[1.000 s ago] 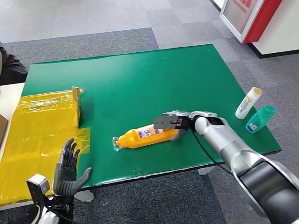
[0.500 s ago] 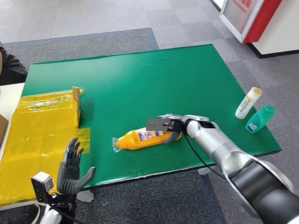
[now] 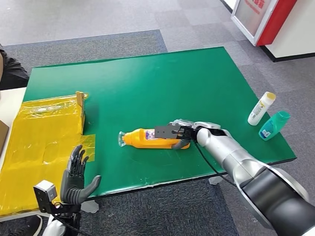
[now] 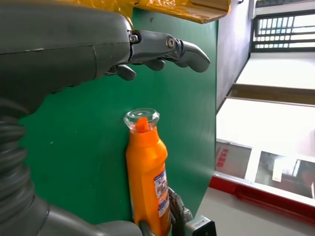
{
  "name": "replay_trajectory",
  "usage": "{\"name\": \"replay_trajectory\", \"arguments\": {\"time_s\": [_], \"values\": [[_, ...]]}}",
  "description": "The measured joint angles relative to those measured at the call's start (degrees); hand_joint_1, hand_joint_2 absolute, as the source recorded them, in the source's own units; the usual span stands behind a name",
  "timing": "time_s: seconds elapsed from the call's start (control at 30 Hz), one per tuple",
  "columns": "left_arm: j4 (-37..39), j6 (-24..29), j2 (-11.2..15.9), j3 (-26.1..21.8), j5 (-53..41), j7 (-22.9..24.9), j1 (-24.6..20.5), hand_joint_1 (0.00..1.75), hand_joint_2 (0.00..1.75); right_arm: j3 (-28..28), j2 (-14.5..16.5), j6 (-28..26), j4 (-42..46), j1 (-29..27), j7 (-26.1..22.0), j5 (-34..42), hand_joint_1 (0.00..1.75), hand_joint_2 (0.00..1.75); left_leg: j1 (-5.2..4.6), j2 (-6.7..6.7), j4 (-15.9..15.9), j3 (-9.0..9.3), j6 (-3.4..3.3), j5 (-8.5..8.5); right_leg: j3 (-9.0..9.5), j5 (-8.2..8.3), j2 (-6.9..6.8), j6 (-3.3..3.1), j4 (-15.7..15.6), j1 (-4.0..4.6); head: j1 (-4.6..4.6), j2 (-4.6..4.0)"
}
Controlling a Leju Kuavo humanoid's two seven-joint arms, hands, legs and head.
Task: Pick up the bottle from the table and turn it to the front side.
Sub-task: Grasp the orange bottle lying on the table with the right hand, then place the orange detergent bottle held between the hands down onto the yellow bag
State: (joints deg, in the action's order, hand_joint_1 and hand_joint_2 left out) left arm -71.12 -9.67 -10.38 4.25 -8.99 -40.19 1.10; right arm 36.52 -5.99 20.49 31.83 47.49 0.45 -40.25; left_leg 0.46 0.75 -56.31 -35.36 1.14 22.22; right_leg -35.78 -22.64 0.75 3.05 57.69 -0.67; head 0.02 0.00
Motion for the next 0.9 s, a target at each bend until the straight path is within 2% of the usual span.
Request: {"name": "replay_trajectory", "arguments": {"time_s": [0.2, 0.33, 0.47, 0.67, 0.9], "values": [[-0.2, -3.8, 0.2, -0.9, 3.6, 0.0, 0.4, 0.00, 1.75, -0.3, -1.2, -4.3, 5.8, -3.3, -2.6, 4.2, 1.75, 1.75, 0.00, 0.01, 0.0, -0.02, 0.00, 0.00, -0.01, 0.00, 0.00, 0.00, 0.0, 0.00, 0.00, 0.00], [-2.5, -9.6, -0.4, -3.7, 4.9, 0.1, 1.3, 0.00, 1.75, -3.3, -2.4, -7.7, 18.0, -10.2, -3.0, 10.3, 1.75, 1.75, 0.01, 0.01, 0.0, -0.04, 0.05, 0.05, -0.06, -0.03, 0.00, -0.01, 0.0, 0.01, 0.00, 0.00], [-6.2, -12.6, -1.6, -6.4, 5.7, 2.5, 1.7, 0.00, 1.75, -6.6, -2.2, -9.7, 29.5, -17.0, -4.3, 12.7, 1.75, 1.75, 0.04, 0.02, 0.0, -0.07, 0.08, 0.10, -0.06, -0.10, -0.01, -0.04, 0.0, 0.05, -0.01, 0.00], [-11.7, -15.1, -2.1, -7.3, 9.3, 8.5, 1.4, 0.00, 1.75, -9.6, 1.3, -11.3, 39.5, -24.5, -8.6, 14.5, 1.75, 1.75, 0.06, 0.00, 0.0, -0.06, 0.15, 0.14, -0.08, -0.11, 0.00, -0.06, 0.0, 0.07, -0.01, 0.00], [-14.5, -15.8, -1.5, -6.1, 13.3, 15.7, -1.1, 0.00, 1.75, -10.6, 6.7, -11.4, 41.3, -28.6, -13.7, 16.0, 1.75, 1.75, 0.07, 0.01, 0.0, -0.06, 0.16, 0.10, -0.08, -0.11, 0.00, -0.07, 0.0, 0.08, 0.00, 0.00]]}}
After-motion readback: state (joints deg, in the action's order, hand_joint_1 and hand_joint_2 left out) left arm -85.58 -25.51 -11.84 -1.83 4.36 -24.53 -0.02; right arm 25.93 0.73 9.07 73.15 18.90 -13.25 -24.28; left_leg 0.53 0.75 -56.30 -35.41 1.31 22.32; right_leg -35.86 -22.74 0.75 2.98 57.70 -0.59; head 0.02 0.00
